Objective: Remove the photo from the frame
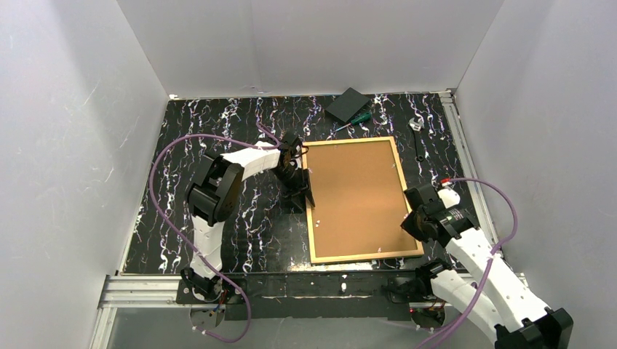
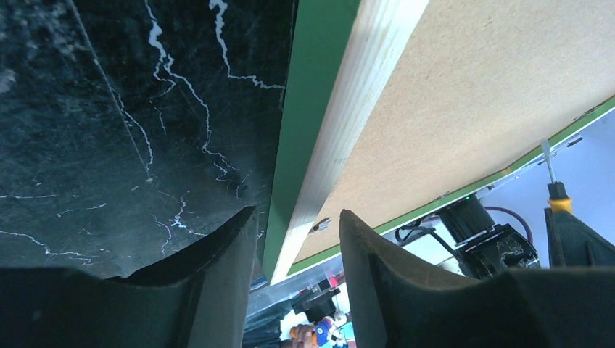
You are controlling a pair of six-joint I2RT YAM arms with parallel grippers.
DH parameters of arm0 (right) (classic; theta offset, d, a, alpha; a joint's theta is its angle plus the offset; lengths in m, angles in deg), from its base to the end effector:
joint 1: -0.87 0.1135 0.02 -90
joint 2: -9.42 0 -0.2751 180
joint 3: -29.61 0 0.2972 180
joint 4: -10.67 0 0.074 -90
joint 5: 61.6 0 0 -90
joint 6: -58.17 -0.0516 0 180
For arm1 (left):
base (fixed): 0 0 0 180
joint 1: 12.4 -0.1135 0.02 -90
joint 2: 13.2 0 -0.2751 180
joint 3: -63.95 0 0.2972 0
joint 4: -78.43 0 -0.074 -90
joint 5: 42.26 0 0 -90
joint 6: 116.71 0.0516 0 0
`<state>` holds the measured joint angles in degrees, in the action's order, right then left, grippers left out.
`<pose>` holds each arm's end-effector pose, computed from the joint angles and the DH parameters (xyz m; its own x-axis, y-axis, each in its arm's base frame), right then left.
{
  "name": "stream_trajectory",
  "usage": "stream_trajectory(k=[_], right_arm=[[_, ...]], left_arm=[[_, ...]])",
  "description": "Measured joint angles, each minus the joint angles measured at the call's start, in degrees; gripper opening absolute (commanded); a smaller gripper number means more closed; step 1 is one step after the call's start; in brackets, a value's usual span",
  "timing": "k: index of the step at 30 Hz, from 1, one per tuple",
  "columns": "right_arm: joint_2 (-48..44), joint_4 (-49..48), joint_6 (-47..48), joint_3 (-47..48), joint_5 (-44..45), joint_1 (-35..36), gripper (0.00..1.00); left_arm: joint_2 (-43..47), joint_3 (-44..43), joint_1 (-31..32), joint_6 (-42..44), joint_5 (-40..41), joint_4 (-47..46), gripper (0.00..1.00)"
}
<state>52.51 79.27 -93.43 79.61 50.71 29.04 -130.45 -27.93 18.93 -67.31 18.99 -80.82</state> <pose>0.1608 0.0639 0.2300 -0.6137 0.5945 -0.5196 0.5505 0.7939 0.2582 0.4118 -0.2797 0.1448 -0.9495 -0.0900 -0.3007 0.1617 0.6809 -0.7143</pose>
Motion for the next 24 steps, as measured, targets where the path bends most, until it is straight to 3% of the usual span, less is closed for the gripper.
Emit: stream_trajectory(k=[8, 24], right_arm=[[-0.66, -1.46, 0.5, -2.1, -1.03, -5.97, 0.01], [-0.07, -1.81, 2.12, -2.08, 0.04, -8.02, 0.01]], left_arm=[[-0.5, 0.0, 0.02, -0.52, -0.31, -0.07, 0.36], [-1.51, -0.09, 0.02, -0.9, -1.09, -0.17, 0.12]])
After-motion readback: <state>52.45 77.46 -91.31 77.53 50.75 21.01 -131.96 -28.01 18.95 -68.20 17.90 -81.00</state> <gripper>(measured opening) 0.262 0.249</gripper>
